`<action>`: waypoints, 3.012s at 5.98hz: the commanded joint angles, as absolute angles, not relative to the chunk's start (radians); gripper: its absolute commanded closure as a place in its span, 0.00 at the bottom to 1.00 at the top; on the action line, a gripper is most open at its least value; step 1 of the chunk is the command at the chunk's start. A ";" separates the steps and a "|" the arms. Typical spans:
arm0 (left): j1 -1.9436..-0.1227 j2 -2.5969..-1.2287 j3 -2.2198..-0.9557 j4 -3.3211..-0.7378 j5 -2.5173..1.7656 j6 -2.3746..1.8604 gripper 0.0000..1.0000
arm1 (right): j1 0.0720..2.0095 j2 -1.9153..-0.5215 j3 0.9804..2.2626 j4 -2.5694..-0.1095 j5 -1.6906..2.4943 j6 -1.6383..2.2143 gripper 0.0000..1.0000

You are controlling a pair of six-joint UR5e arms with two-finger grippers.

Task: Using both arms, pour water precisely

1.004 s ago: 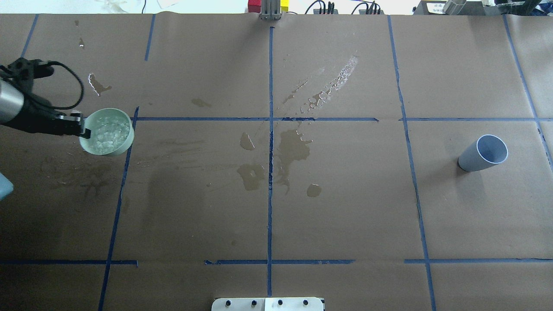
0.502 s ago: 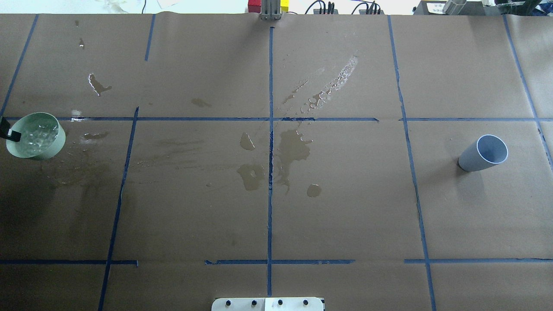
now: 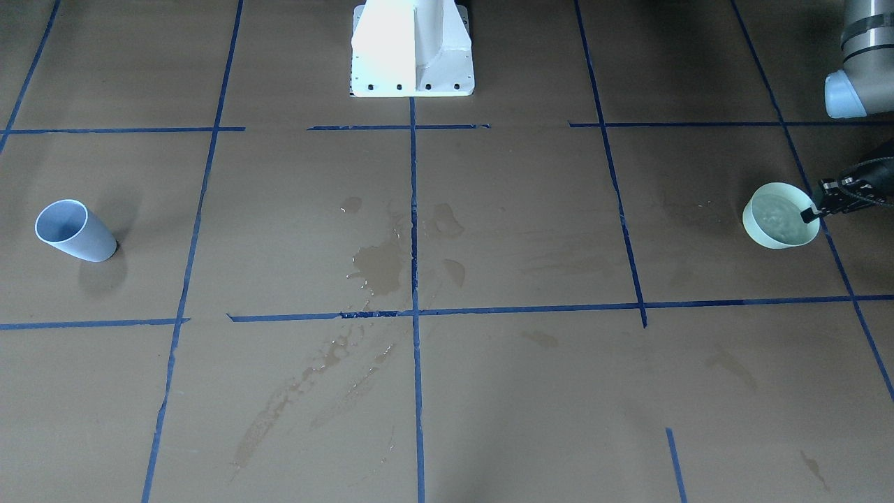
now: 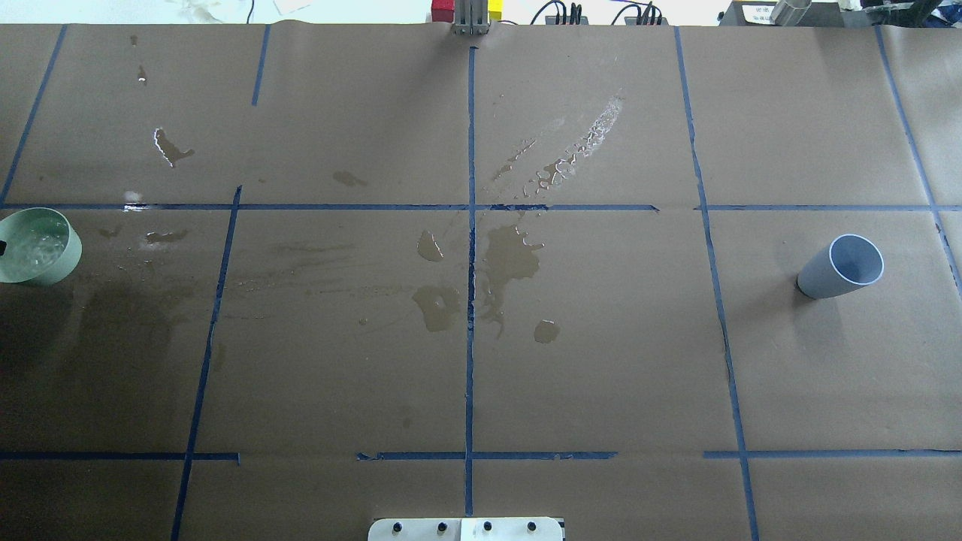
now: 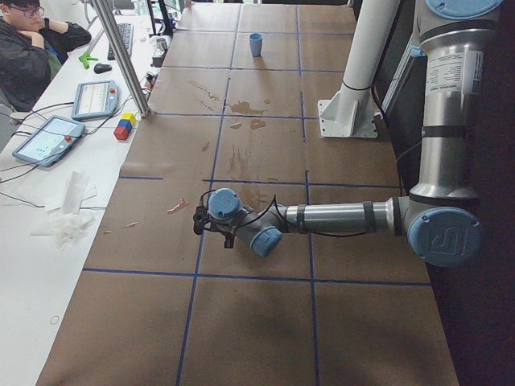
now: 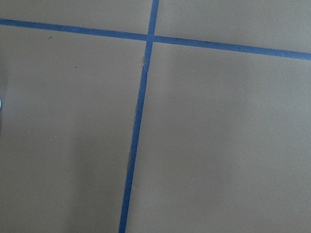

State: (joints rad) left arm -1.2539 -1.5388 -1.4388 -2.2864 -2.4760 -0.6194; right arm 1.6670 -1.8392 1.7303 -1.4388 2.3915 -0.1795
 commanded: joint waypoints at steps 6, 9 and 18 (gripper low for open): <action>-1.096 -1.546 -1.420 -2.522 -2.312 -0.952 0.99 | 1.667 -1.841 1.730 -1.437 2.391 -0.179 0.00; -1.075 -1.546 -1.420 -2.533 -2.306 -0.962 0.57 | 1.667 -1.841 1.730 -1.437 2.391 -0.181 0.00; -1.397 -1.540 -1.628 -1.875 -2.330 -0.102 0.00 | 1.667 -1.841 1.735 -1.436 2.393 -0.192 0.00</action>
